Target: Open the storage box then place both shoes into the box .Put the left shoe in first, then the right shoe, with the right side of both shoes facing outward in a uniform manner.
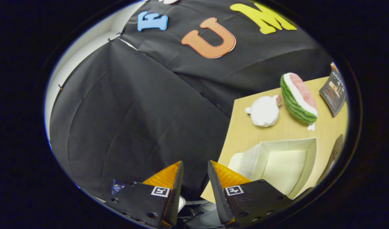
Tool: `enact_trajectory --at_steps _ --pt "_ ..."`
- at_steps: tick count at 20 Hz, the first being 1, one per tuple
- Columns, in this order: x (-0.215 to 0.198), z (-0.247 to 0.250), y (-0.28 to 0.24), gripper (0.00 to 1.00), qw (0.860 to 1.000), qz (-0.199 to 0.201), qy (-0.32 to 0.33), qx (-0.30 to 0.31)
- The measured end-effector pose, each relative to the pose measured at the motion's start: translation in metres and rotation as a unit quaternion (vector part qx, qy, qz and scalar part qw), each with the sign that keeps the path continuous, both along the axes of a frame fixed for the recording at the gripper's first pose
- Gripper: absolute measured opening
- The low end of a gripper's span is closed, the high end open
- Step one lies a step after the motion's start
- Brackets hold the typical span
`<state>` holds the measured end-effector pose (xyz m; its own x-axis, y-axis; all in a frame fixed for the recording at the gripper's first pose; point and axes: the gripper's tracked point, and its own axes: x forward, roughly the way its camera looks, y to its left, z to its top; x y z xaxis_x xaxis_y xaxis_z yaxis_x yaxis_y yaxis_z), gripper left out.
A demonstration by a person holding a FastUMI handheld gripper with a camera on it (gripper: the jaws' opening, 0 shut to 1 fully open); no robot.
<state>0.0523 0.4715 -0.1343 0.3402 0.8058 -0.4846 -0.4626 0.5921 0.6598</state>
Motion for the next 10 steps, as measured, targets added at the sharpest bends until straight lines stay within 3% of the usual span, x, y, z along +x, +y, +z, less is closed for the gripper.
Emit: enact_trajectory --at_steps 2,10 --pt "0.008 -0.006 -0.033 0.57 1.0 -0.011 -0.007 -0.012" --pt "0.059 -0.07 -0.219 0.57 0.989 -0.096 -0.012 -0.11"
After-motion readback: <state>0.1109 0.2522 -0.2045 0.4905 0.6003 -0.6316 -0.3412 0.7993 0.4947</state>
